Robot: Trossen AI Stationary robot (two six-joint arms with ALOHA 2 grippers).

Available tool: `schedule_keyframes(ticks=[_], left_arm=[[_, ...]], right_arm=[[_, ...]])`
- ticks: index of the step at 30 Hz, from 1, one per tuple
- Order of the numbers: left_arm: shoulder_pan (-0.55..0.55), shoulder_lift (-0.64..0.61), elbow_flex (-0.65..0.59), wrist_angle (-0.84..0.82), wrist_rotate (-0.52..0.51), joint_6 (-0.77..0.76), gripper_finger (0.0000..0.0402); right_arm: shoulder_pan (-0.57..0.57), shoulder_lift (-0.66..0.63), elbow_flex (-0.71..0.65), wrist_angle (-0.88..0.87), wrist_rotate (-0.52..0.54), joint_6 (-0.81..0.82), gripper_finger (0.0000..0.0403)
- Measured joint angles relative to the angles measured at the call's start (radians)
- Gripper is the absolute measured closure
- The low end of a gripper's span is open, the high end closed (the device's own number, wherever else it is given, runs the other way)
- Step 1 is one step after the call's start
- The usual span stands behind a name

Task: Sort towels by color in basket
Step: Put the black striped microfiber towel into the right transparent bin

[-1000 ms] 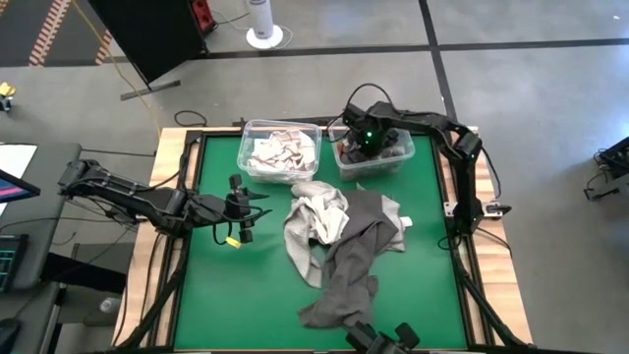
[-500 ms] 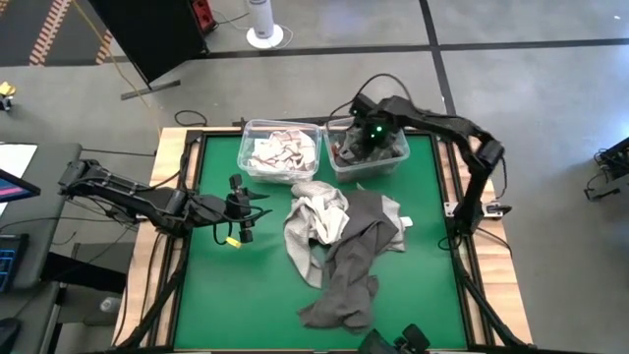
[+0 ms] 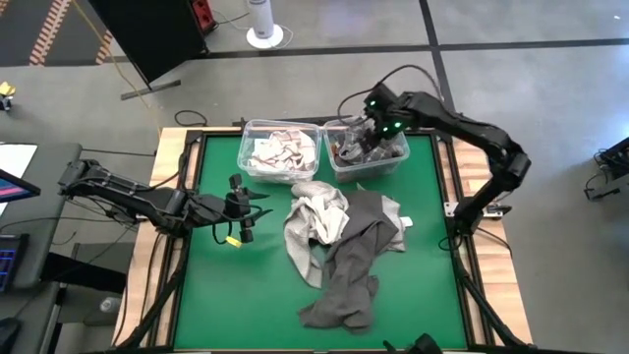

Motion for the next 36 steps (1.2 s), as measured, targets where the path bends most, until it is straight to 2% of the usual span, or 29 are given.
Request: schedule_keyframes(ticks=[5, 12, 17, 21, 30, 36], left_arm=[[0.000, 0.000, 0.000, 0.003, 0.000, -0.001, 0.0233], [0.000, 0.000, 0.000, -0.003, 0.000, -0.001, 0.0233], [0.000, 0.000, 0.000, -0.031, 0.000, -0.003, 0.0233], [0.000, 0.000, 0.000, -0.033, 0.000, -0.004, 0.0233], [0.000, 0.000, 0.000, -0.024, 0.000, -0.007, 0.0233], [0.000, 0.000, 0.000, -0.020, 0.000, -0.010, 0.0233]], right_arm=[[0.017, 0.131, 0.000, 0.030, 0.000, -0.005, 0.0142], [0.041, 0.388, 0.007, 0.077, -0.001, -0.012, 0.0142], [0.038, 0.462, 0.012, 0.077, -0.015, -0.032, 0.0143], [0.038, 0.426, 0.003, 0.077, -0.016, -0.030, 0.0143], [0.024, 0.138, -0.001, 0.047, 0.006, -0.002, 0.0143], [0.019, 0.034, -0.001, 0.040, 0.027, 0.019, 0.0143]])
